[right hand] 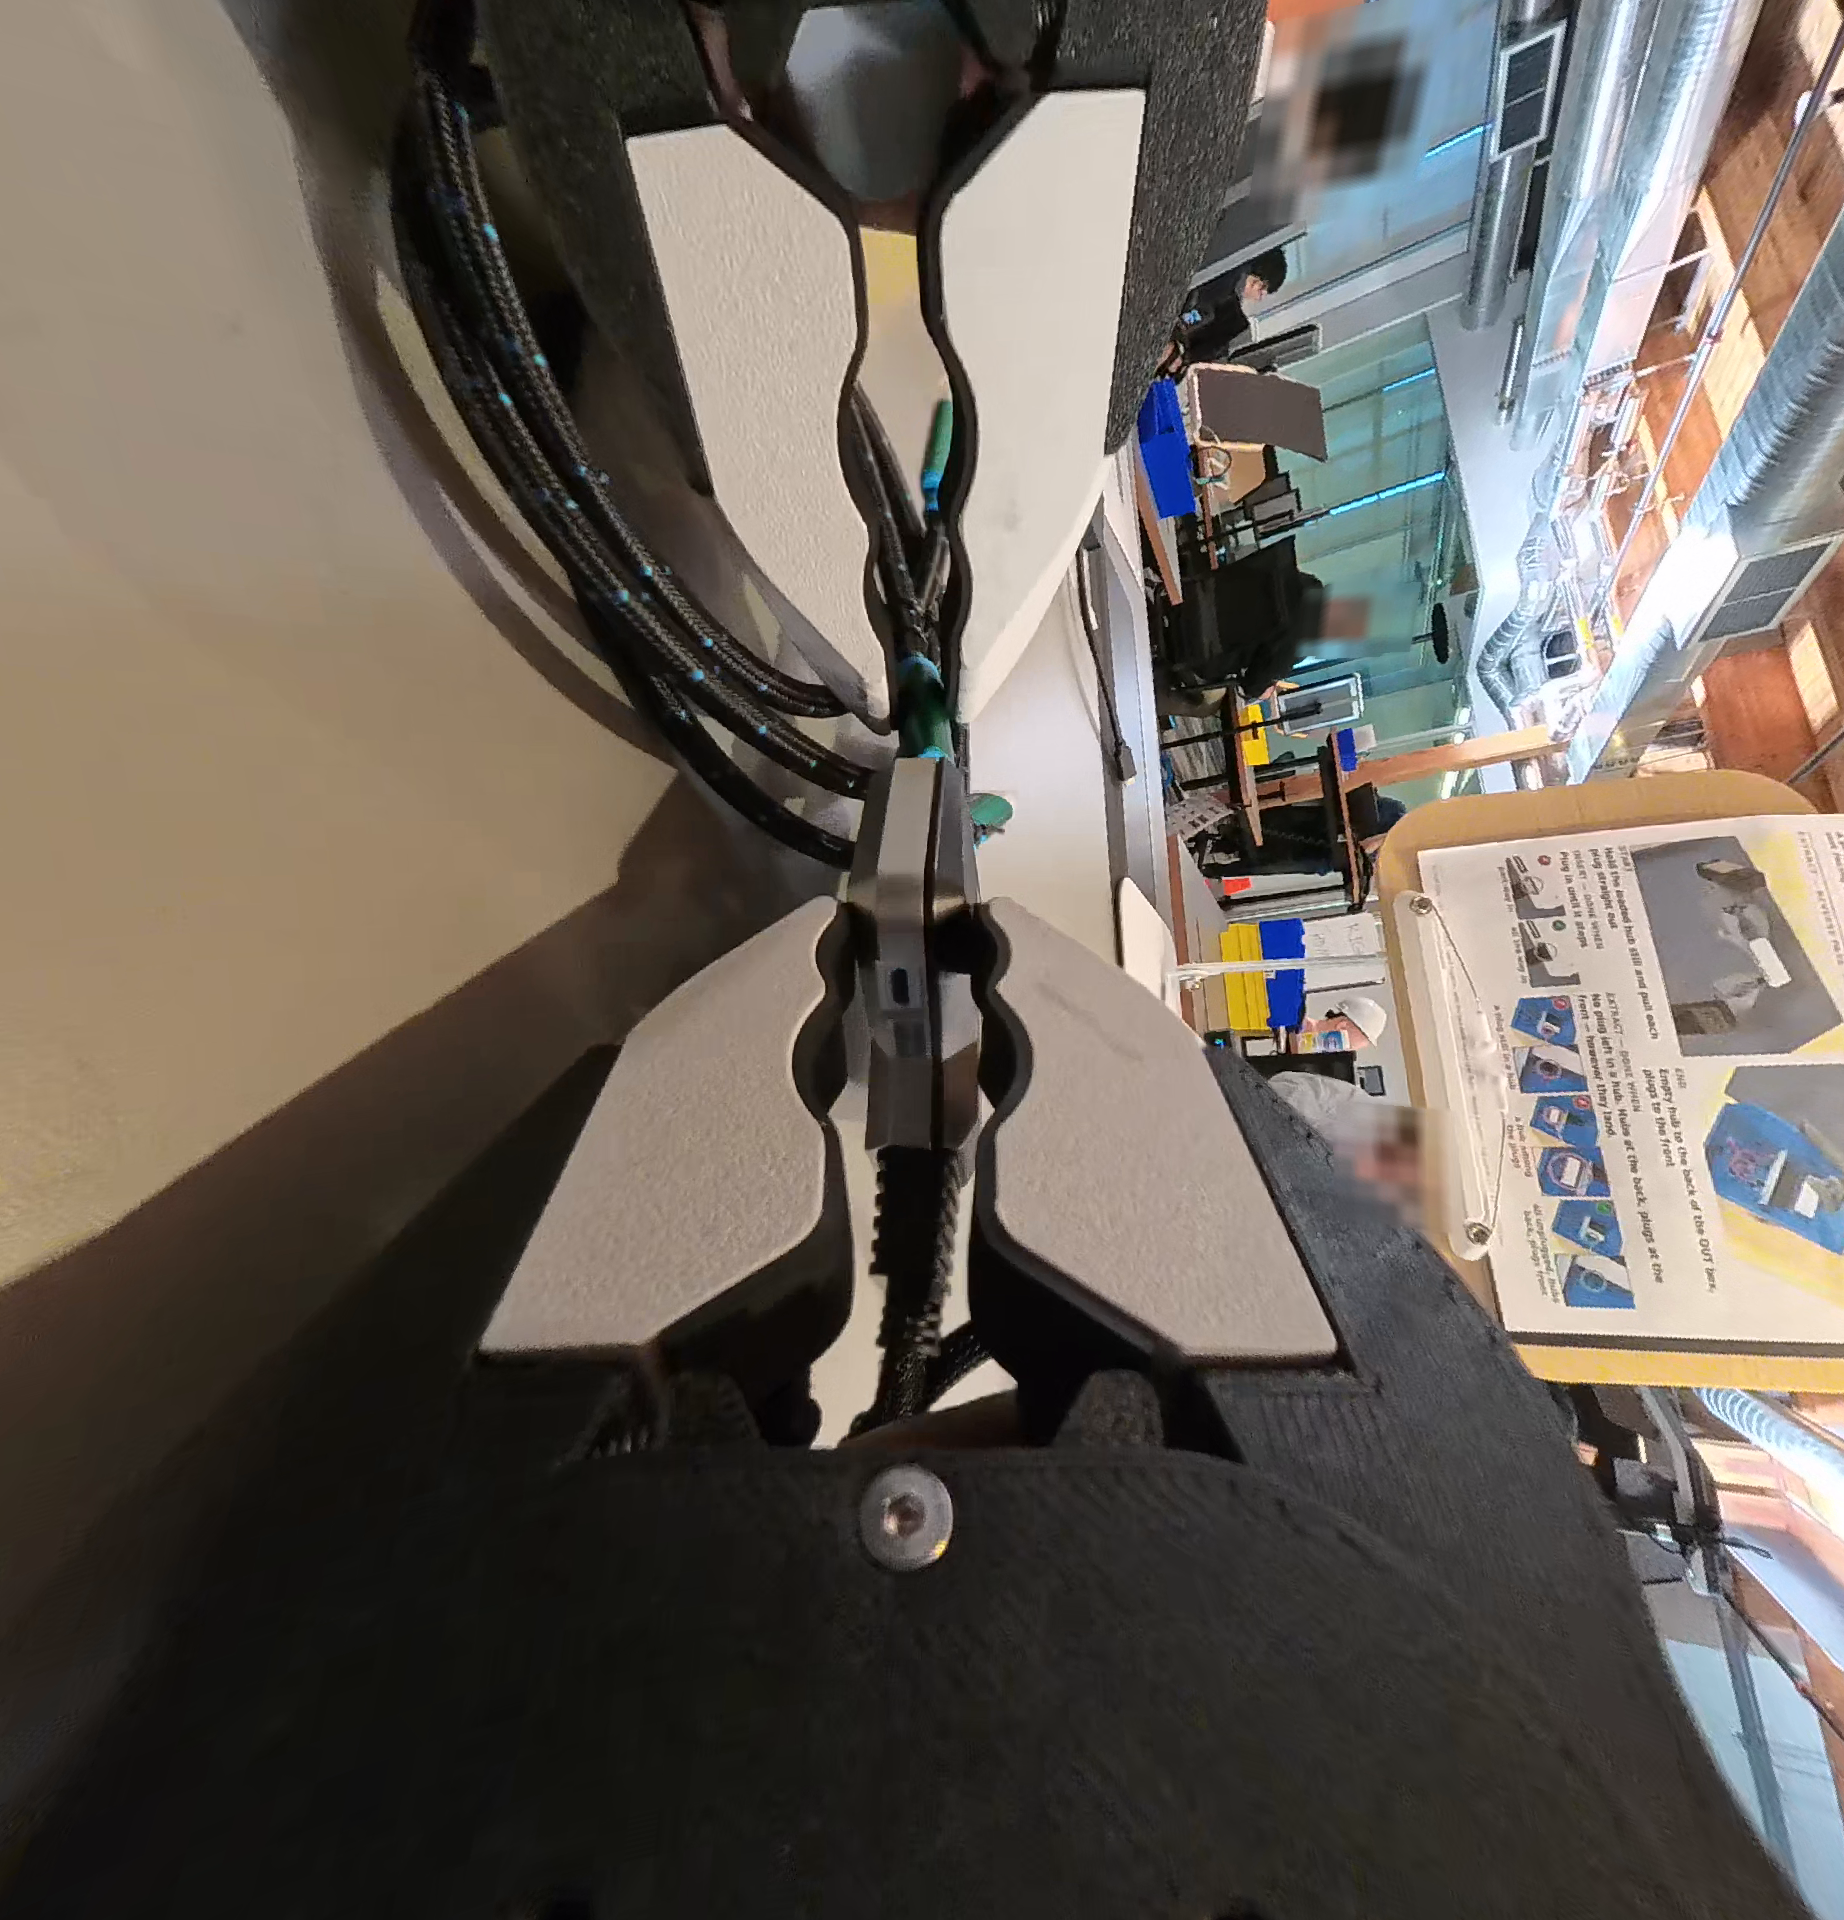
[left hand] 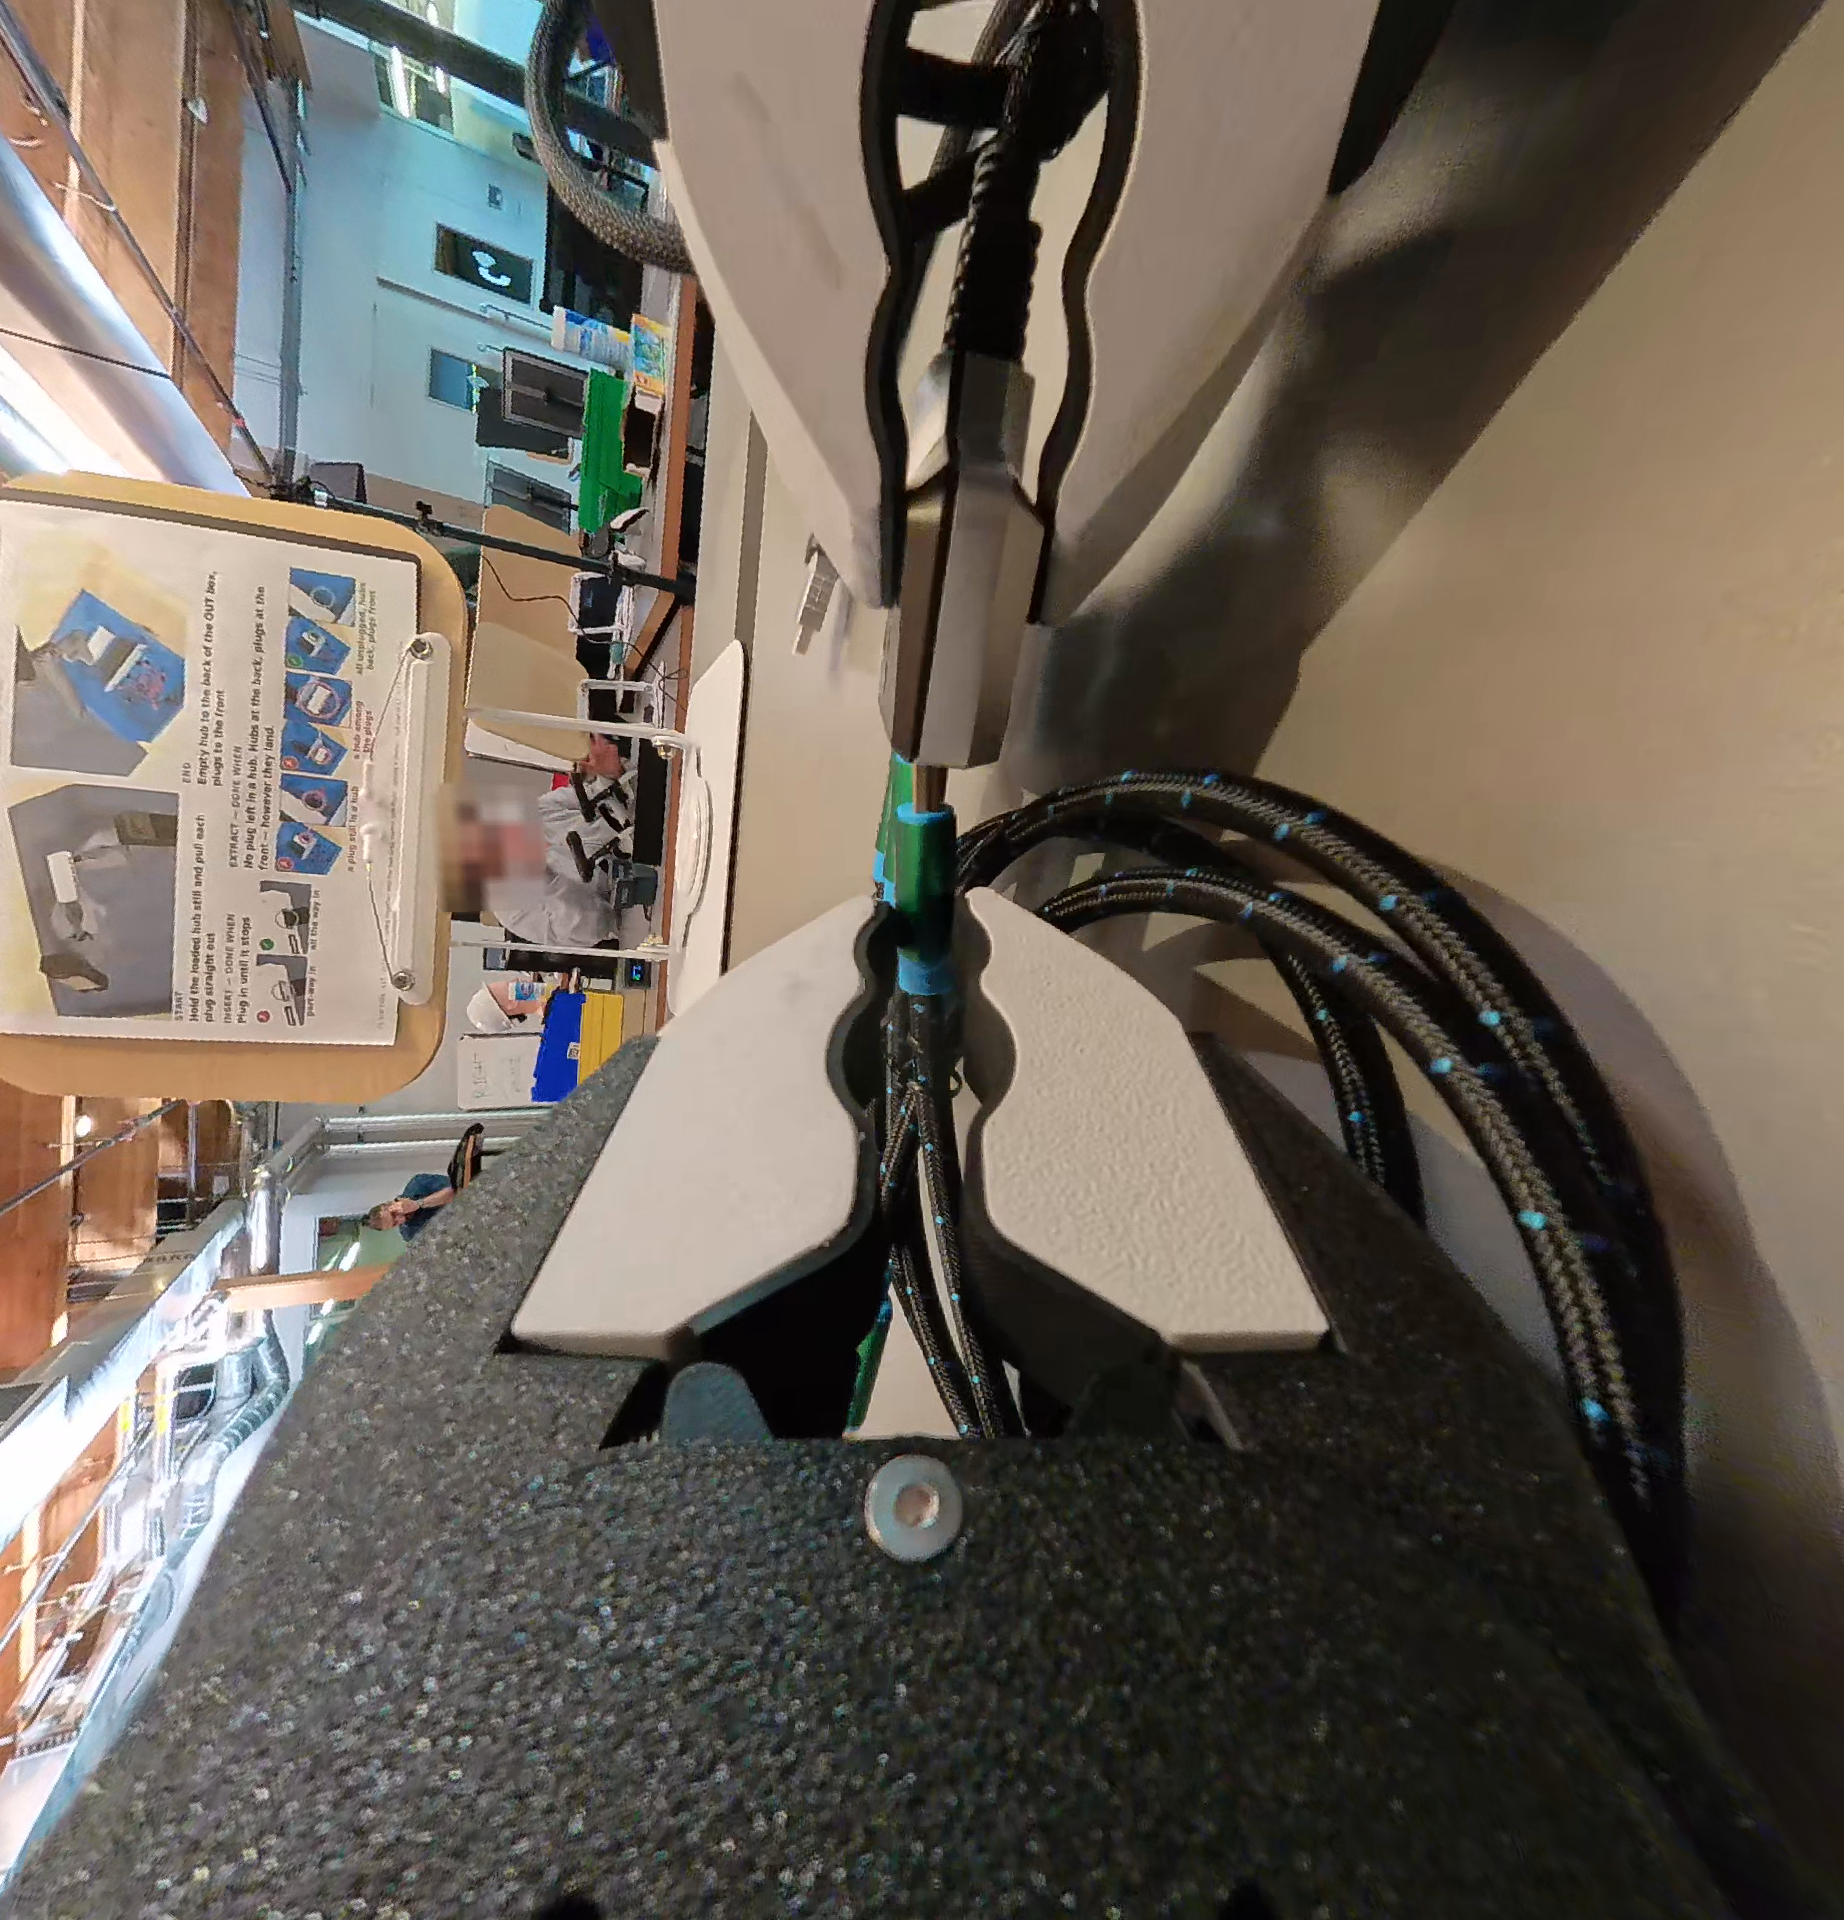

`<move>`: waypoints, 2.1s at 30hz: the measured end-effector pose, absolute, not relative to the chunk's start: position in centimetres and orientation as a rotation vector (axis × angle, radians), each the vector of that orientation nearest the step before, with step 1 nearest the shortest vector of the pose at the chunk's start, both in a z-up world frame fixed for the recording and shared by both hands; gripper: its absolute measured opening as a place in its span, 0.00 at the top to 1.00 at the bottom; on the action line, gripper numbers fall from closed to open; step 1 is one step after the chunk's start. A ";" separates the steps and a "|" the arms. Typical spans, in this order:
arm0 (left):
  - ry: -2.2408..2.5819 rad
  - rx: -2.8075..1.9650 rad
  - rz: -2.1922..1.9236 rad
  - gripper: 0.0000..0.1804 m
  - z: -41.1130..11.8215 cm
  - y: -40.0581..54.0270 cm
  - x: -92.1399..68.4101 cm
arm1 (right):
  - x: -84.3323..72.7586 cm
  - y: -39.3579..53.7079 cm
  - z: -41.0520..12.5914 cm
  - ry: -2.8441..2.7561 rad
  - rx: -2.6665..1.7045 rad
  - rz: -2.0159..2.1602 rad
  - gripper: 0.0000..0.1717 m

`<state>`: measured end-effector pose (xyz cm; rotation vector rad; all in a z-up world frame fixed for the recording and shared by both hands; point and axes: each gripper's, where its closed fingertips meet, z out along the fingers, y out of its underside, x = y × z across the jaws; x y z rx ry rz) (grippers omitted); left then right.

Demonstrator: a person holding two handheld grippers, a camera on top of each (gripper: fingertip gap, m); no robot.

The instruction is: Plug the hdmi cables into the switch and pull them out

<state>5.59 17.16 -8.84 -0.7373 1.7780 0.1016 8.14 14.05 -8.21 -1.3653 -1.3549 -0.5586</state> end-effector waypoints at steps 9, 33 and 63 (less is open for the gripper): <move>1.808 -0.604 0.213 0.94 -8.5 17.3 5.4 | 7.9 13.9 -8.1 -1.441 -1.379 -0.597 0.88; 1.854 -0.540 0.211 0.95 -8.4 15.5 5.9 | 7.2 13.6 -8.5 -1.406 -1.438 -0.617 0.88; 1.926 -0.773 0.029 0.88 -10.1 18.1 4.8 | 7.3 14.1 -7.8 -1.342 -1.328 -0.849 0.84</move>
